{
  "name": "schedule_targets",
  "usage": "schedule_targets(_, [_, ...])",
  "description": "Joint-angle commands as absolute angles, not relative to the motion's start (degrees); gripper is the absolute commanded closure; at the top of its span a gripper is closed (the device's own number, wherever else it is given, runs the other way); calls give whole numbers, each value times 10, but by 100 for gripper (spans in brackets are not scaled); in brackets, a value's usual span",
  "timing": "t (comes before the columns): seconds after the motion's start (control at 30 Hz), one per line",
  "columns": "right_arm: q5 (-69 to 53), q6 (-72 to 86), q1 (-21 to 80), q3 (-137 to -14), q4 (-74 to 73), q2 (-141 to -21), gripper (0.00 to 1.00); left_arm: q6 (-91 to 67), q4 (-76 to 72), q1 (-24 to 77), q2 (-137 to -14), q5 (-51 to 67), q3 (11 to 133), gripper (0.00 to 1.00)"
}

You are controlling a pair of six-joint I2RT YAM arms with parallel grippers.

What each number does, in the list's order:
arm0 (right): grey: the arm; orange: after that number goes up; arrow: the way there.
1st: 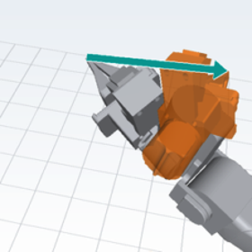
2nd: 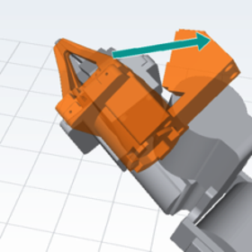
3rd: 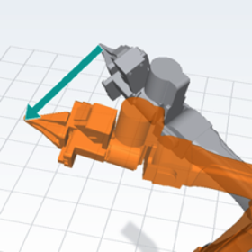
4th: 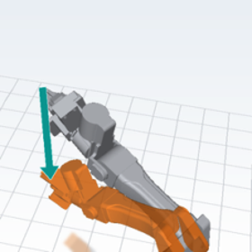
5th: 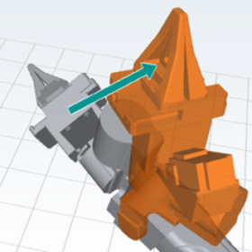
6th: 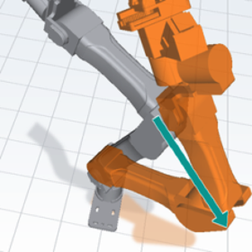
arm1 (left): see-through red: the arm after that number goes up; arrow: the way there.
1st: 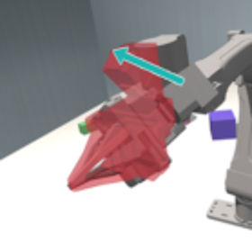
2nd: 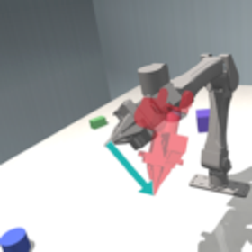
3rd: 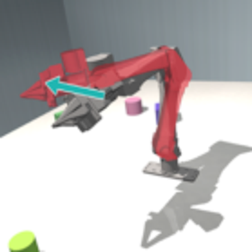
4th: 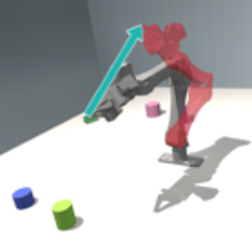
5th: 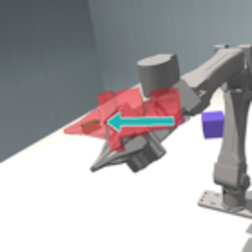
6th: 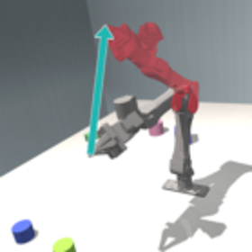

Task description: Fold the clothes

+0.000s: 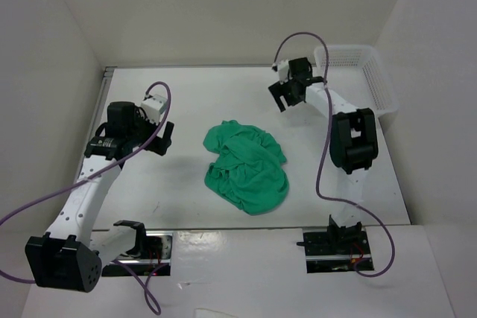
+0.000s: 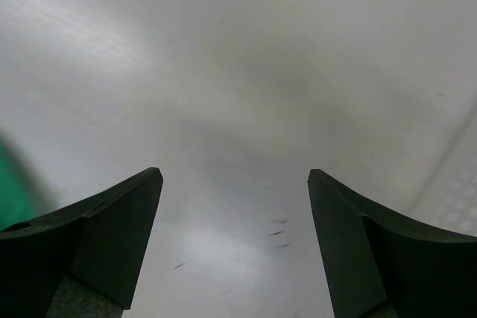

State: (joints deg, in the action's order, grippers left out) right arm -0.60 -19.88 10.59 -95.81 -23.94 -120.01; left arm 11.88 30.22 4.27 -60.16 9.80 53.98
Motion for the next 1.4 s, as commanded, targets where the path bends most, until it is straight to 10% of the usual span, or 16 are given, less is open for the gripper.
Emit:
schedule_targets(0.0, [-81, -269, 194, -884, -287, -1083, 14, 127, 306, 42, -605, 130, 541, 0])
schedule_targets(0.33, [-104, -308, 300, -725, -328, -844, 18, 103, 282, 42, -561, 93, 534, 0])
schedule_targets(1.07, [-59, -323, 367, -621, -367, -888, 39, 103, 293, 176, -874, 132, 628, 10])
schedule_targets(1.37, [-47, -329, 367, -592, -357, -911, 72, 92, 313, 181, -943, 185, 671, 24])
